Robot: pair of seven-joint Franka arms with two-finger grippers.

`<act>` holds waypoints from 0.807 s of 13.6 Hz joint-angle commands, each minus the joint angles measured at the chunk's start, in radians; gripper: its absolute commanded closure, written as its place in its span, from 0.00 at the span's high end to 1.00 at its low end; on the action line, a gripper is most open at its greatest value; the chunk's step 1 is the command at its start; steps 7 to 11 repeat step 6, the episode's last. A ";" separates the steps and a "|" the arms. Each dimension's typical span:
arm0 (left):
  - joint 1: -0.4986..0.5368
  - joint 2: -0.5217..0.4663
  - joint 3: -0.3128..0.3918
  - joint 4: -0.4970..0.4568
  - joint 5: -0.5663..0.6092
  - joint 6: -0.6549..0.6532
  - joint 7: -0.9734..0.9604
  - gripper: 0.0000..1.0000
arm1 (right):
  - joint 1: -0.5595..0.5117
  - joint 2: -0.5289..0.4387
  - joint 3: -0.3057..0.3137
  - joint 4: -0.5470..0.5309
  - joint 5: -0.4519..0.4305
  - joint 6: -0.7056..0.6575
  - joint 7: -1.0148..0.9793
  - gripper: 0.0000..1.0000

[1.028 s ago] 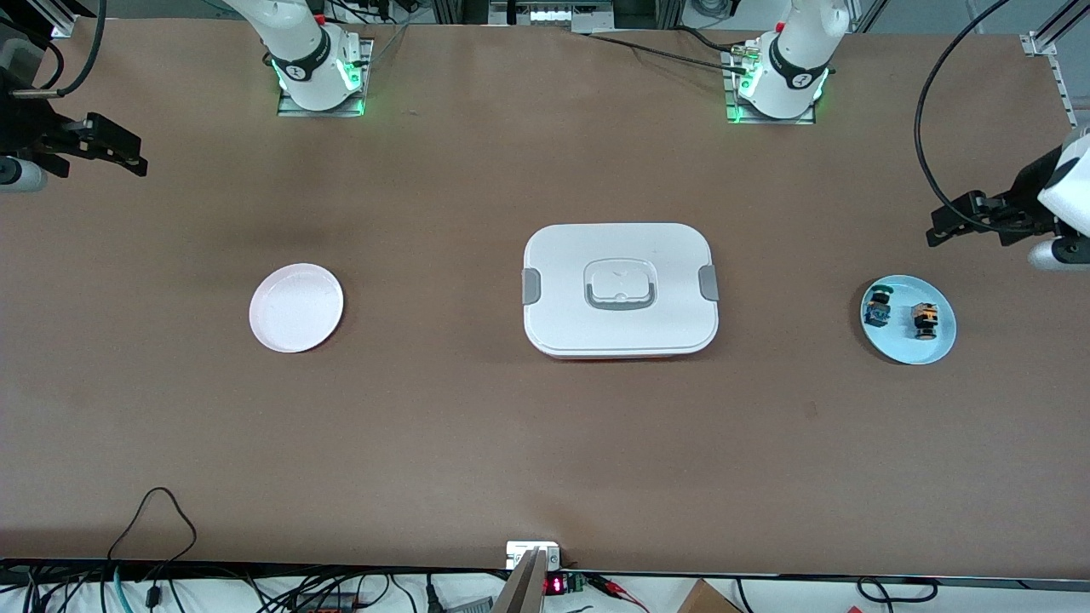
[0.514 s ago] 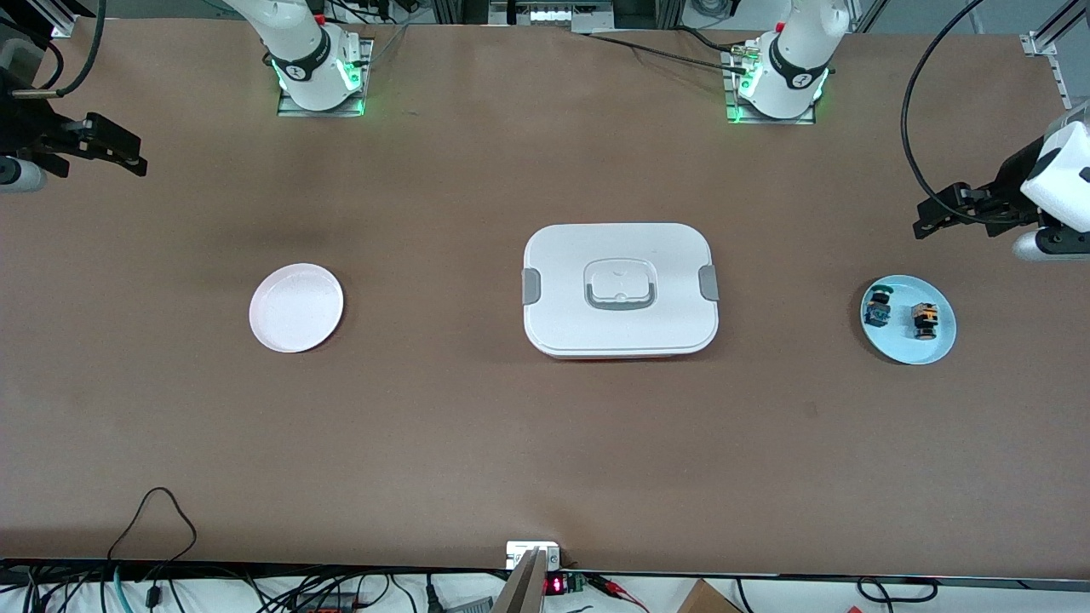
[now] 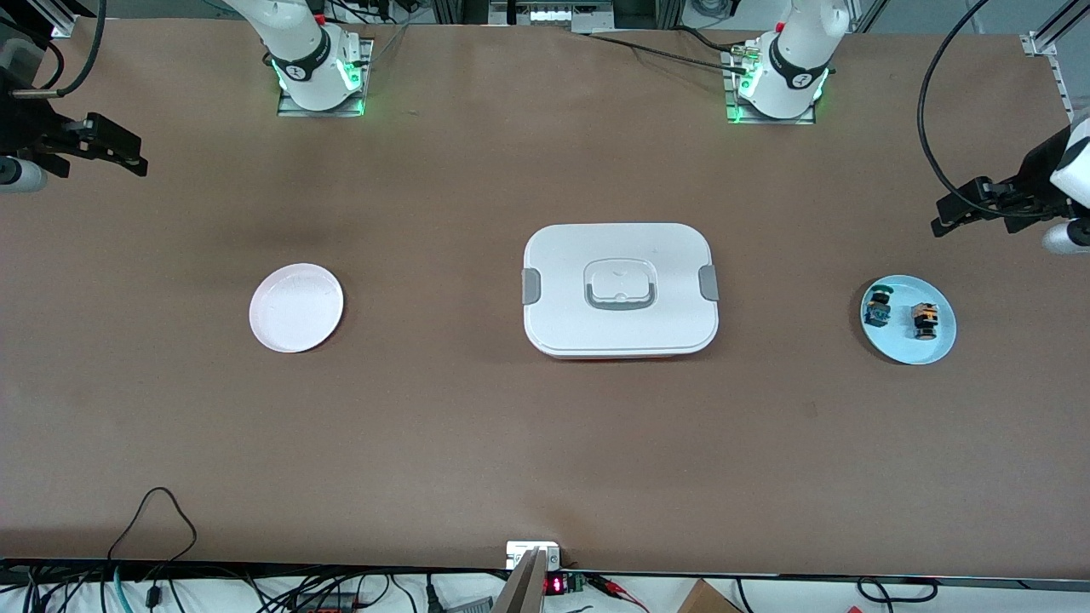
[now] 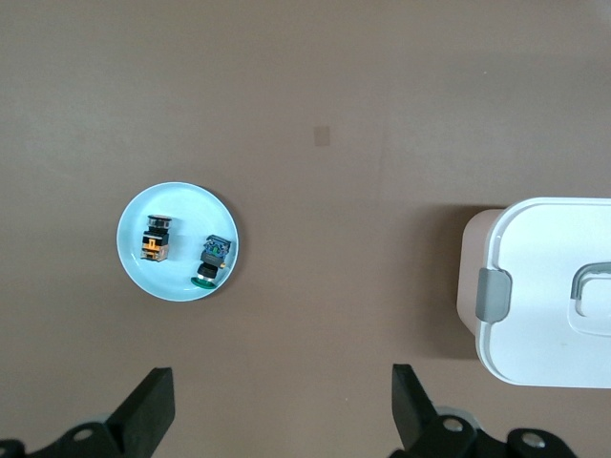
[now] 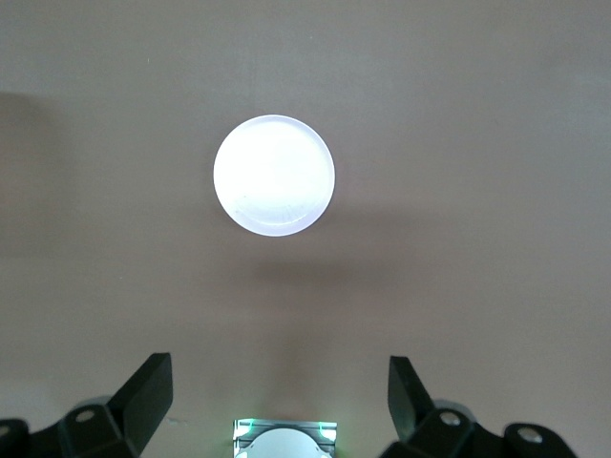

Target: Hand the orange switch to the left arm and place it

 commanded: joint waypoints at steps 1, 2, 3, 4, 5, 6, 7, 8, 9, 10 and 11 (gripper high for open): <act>0.022 0.056 0.000 0.076 0.007 -0.011 0.011 1.00 | 0.002 -0.001 0.000 0.010 0.008 -0.005 0.012 1.00; 0.031 0.060 -0.001 0.076 0.007 -0.011 0.016 1.00 | 0.002 -0.003 0.000 0.010 0.008 -0.005 0.012 1.00; 0.039 0.062 -0.001 0.076 0.007 -0.011 0.026 1.00 | 0.002 -0.003 0.000 0.010 0.008 -0.005 0.010 1.00; 0.037 0.063 -0.001 0.076 0.006 -0.011 0.027 1.00 | 0.002 -0.003 0.000 0.010 0.008 -0.007 0.010 1.00; 0.037 0.063 -0.001 0.076 0.006 -0.011 0.028 1.00 | 0.002 -0.001 0.000 0.010 0.008 -0.007 0.010 1.00; 0.037 0.065 -0.001 0.073 0.006 -0.011 0.028 1.00 | 0.002 -0.003 0.000 0.010 0.008 -0.007 0.010 1.00; 0.037 0.065 -0.001 0.073 0.006 -0.011 0.028 1.00 | 0.002 -0.003 0.000 0.010 0.008 -0.007 0.010 1.00; 0.037 0.065 -0.001 0.073 0.006 -0.011 0.028 1.00 | 0.002 -0.003 0.000 0.010 0.008 -0.007 0.010 1.00; 0.037 0.065 -0.001 0.073 0.006 -0.011 0.028 1.00 | 0.002 -0.003 0.000 0.010 0.008 -0.007 0.010 1.00; 0.037 0.065 -0.001 0.073 0.006 -0.011 0.028 1.00 | 0.002 -0.003 0.000 0.010 0.008 -0.007 0.010 1.00; 0.037 0.065 -0.001 0.073 0.006 -0.011 0.028 1.00 | 0.002 -0.003 0.000 0.010 0.008 -0.007 0.010 1.00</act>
